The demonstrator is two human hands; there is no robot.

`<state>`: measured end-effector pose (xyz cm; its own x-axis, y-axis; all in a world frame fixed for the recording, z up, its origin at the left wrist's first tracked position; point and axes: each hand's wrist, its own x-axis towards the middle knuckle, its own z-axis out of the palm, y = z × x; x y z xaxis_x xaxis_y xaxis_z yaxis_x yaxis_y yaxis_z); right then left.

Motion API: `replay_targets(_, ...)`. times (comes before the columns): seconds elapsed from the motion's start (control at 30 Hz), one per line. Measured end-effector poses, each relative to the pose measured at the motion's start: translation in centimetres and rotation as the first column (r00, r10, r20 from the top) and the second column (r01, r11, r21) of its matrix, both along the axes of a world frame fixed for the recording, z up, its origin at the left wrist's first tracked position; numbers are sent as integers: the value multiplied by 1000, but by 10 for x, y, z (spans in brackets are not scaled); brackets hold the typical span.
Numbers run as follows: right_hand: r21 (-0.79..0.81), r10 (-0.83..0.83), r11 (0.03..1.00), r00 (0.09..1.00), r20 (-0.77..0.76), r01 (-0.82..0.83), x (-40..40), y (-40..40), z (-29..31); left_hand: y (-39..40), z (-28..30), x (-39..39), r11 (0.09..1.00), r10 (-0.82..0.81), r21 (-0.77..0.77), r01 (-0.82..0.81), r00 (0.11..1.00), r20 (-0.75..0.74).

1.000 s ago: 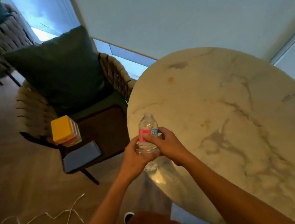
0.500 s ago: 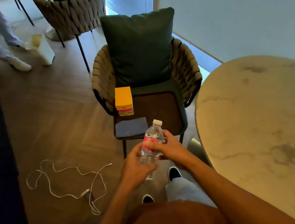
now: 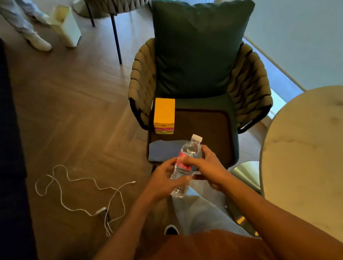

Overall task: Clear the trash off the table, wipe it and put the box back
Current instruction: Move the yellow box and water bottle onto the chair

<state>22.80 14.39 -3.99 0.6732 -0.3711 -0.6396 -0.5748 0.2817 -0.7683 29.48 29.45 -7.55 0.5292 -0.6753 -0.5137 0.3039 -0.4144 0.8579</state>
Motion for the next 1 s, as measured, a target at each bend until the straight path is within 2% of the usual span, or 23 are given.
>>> replay_targets(0.1, 11, -16, 1000, 1000, -27, 16, 24, -30, -12, -22, -6, 48, 979, 202, 27, -200, 975, -92)
replay_targets(0.2, 10, -73, 997, 995, -63, 74, 54, -68, -30, -47, -26, 100, 903, 421, 144, -405, 900, -108)
replay_targets(0.33, -26, -94, 995, 990, -109, 92, 94, -111, -57, -76, -69, 154, 847, 470, 346, -404, 873, -129)
replay_targets(0.5, -96, 4, 995, 986, -166, -20, 137, -149, -95, -103, -120, 197, 763, 550, 490, -420, 821, -153)
replay_targets(0.7, -207, 38, 975, 982, -186, -77, 169, -172, -128, -124, -142, 218, 772, 510, 501, -392, 852, -120)
replay_targets(0.87, -339, 178, 911, 965, -191, -235, 186, -177, -145, -134, -148, 228, 780, 520, 480, -401, 842, -142)
replay_targets(1.0, -398, 182, 881, 959, -216, -257, 199, -180, -160, -135, -150, 231, 791, 490, 469, -392, 866, -102)
